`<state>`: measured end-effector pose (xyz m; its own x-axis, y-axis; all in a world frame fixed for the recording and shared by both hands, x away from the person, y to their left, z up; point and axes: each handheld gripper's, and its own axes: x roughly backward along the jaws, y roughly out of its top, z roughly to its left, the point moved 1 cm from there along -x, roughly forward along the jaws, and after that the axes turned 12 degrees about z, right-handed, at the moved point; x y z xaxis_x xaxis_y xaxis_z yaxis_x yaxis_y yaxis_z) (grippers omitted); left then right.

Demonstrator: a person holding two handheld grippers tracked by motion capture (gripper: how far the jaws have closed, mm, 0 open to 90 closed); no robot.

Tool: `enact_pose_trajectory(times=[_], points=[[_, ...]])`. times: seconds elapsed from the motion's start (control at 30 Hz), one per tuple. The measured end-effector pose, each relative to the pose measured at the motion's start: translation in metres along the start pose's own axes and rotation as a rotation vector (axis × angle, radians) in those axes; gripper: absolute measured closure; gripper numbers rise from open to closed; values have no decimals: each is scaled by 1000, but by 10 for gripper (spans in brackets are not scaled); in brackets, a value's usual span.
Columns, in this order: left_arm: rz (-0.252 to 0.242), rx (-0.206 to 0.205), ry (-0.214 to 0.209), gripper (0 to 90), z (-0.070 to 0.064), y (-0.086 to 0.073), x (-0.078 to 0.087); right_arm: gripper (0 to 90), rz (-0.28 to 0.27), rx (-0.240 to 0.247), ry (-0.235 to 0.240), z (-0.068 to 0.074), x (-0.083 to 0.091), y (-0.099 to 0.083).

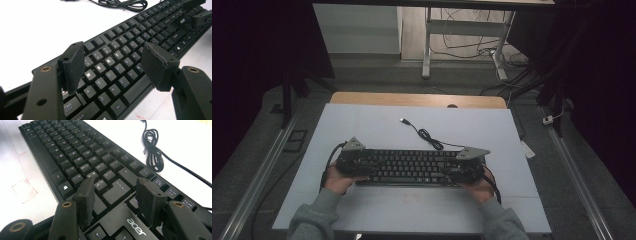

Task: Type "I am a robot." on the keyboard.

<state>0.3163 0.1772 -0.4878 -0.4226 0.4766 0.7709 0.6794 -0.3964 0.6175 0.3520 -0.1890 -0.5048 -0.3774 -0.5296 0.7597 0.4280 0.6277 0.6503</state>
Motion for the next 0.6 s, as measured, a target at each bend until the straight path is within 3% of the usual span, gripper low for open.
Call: enact_pose_trajectory(times=[0.6], points=[[-8, 4, 21, 481, 6, -2, 1, 495, 5, 3, 3, 0, -1, 0]])
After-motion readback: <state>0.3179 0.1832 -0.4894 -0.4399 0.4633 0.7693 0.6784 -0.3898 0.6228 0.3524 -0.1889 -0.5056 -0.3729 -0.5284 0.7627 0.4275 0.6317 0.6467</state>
